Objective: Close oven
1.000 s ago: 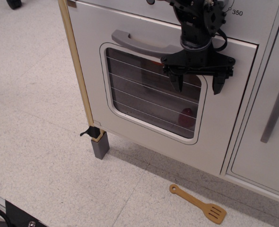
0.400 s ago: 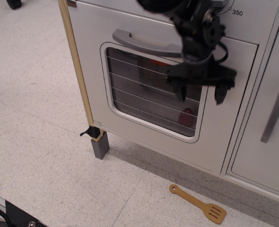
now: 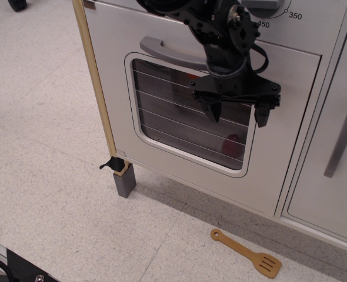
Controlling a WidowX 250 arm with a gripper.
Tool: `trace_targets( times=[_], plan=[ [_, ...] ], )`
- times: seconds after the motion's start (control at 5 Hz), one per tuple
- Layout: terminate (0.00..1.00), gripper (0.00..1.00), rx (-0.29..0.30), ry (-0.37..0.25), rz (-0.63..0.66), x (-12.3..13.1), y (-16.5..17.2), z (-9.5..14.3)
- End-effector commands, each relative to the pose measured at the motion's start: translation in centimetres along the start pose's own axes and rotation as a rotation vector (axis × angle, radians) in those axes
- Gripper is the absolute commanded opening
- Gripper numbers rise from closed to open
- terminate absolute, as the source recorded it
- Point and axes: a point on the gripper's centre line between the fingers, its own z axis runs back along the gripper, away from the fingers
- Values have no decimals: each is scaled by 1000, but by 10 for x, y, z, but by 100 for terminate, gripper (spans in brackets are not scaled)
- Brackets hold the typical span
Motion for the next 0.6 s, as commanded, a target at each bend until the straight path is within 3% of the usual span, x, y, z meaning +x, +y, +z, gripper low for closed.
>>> trace_targets(
  times=[0.0,0.2,0.4],
  plan=[
    [0,100,-17,-52,2,19,-1,21],
    [0,100,-17,-52,2,19,-1,21],
    [100,100,-17,-52,2,19,-1,21]
  ],
)
